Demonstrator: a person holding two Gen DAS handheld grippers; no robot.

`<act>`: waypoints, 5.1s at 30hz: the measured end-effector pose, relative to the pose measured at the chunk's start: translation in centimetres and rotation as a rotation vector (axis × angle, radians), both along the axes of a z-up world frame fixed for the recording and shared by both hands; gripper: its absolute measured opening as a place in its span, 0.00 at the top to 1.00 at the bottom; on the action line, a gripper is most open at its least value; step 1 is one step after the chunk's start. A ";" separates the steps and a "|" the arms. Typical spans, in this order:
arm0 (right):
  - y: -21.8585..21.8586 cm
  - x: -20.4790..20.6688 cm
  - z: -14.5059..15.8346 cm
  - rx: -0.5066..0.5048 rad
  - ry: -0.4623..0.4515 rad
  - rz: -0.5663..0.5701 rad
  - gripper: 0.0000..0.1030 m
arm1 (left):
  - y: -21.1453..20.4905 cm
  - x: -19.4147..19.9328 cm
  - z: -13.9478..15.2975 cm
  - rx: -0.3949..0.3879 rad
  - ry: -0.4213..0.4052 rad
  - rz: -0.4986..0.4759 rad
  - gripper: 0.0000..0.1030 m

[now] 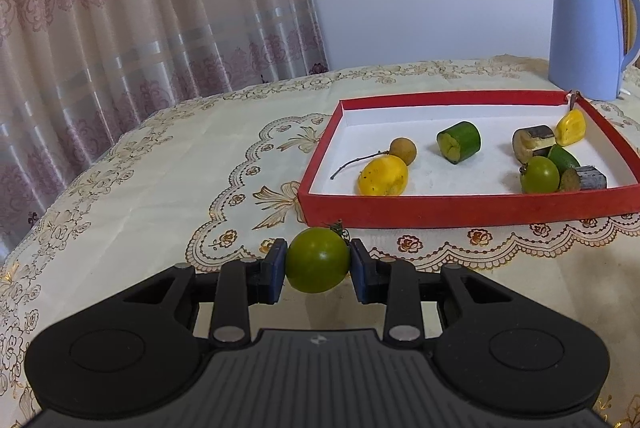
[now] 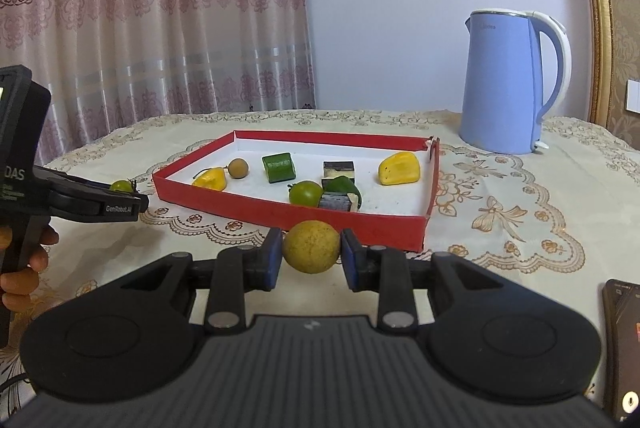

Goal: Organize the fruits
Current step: 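Carry the tomato into the tray and open the left gripper while the right gripper holds the longan, then carry the yellow longan into the tray and open the right gripper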

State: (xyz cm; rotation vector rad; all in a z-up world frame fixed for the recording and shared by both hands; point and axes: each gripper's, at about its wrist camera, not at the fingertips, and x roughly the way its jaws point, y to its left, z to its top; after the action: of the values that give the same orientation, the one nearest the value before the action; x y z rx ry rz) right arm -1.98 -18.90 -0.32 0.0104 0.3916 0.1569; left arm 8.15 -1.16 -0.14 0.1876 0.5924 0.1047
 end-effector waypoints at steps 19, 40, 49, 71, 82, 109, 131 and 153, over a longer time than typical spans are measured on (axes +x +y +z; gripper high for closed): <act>0.3 -0.9 0.3 -0.010 -0.020 0.015 0.72 | -1.3 1.5 0.4 0.048 -0.016 -0.028 0.69; 0.0 -1.1 0.3 0.006 -0.022 0.026 0.72 | -5.2 7.0 0.4 0.124 -0.002 -0.071 0.69; -0.2 -1.0 0.3 0.009 -0.021 0.025 0.72 | -6.6 9.3 0.1 0.154 0.005 -0.085 0.68; -0.1 -1.3 -0.1 0.013 -0.005 0.026 0.72 | -8.5 13.7 -0.2 0.111 0.039 -0.074 0.68; 0.6 -1.0 0.1 0.009 -0.009 0.041 0.72 | -5.1 12.4 2.0 0.104 -0.034 -0.019 0.33; 1.4 -1.1 1.4 0.033 -0.060 0.056 0.72 | 1.5 -3.5 -0.2 -0.092 -0.112 -0.093 0.32; 0.7 1.6 2.9 -0.017 -0.071 0.020 0.72 | 1.5 -2.4 -1.4 -0.085 -0.111 -0.035 0.17; -2.1 9.3 2.1 -0.017 -0.015 -0.126 0.72 | 1.9 -2.0 -1.8 -0.115 -0.078 -0.028 0.14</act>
State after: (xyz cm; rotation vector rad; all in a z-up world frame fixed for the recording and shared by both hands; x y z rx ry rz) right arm 7.29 -21.02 1.79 0.0173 0.3761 0.0290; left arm 6.16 0.79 -1.96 0.0800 0.5165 0.0505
